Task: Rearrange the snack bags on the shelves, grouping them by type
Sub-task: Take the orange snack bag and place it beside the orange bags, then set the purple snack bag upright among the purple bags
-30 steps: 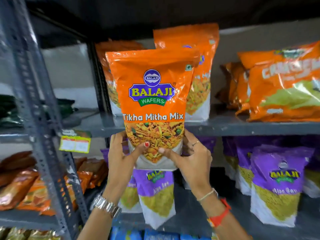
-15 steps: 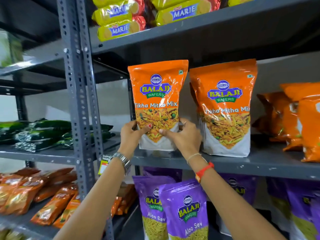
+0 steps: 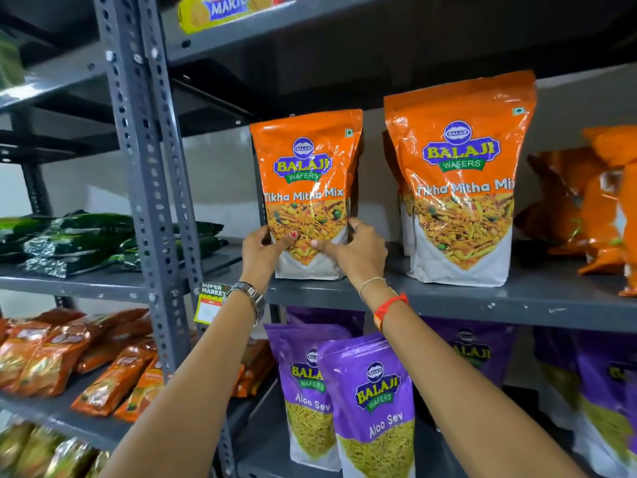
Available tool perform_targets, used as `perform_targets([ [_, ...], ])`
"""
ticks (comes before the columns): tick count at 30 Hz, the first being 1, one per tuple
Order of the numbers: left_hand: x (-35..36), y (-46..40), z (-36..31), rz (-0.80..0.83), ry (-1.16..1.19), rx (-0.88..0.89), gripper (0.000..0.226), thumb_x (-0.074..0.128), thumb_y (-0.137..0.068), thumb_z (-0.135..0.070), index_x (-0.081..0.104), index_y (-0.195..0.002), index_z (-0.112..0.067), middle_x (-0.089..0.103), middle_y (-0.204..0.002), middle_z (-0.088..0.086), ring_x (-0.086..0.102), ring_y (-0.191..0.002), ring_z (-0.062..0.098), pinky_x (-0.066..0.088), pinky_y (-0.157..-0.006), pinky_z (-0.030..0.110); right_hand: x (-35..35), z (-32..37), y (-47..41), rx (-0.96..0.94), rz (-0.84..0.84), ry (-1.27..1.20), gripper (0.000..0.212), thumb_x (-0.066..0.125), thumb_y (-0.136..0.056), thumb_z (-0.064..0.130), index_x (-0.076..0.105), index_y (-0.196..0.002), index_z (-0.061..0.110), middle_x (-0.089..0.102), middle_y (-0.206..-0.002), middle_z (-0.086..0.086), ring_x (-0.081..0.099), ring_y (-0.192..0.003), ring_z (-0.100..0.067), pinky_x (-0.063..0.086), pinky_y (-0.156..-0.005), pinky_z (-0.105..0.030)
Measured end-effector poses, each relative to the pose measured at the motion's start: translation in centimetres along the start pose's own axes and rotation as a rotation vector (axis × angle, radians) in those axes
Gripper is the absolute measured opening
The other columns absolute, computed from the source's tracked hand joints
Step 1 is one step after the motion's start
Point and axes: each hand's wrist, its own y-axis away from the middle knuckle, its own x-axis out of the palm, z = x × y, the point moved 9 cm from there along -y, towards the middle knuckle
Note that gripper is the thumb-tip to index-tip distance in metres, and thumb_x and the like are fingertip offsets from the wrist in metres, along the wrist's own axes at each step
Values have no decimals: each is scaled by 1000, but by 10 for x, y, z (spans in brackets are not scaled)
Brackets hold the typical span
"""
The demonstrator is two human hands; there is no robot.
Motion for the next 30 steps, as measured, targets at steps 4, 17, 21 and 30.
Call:
perform_targets([
  [4, 0, 1, -1, -14, -44, 24, 36, 66, -80, -15, 59, -113, 0, 63, -114, 15, 54, -93, 16, 44, -73, 22, 4, -2, -1, 6, 52, -3, 59, 80, -65, 46, 61, -112, 15, 71, -113, -7, 64, -106, -27, 49, -87, -33],
  [17, -3, 128, 43, -343, 160, 252, 61, 60, -86, -19, 29, -138, -18, 48, -129, 5, 50, -117, 14, 43, -99, 26, -58, -78, 131, -89, -176, -298, 22, 61, -83, 2, 63, -87, 23, 68, -82, 7, 64, -75, 3, 51, -71, -14],
  [21, 30, 188, 130, -221, 224, 25, 54, 57, -86, -17, 33, -134, -22, 49, -121, 0, 50, -106, 9, 45, -88, 21, -54, -187, 172, 197, -135, -257, 25, 62, -82, -1, 62, -96, 20, 66, -93, 0, 60, -80, 1, 48, -75, -24],
  [30, 92, 274, 274, 74, 262, -728, 49, 37, -92, -44, 29, -138, -28, 29, -151, -2, 29, -138, 23, 26, -113, 54, 0, -329, 203, 670, 301, -220, 83, 72, -79, 31, 22, -143, 12, 43, -145, -11, 40, -135, -22, 32, -114, -39],
])
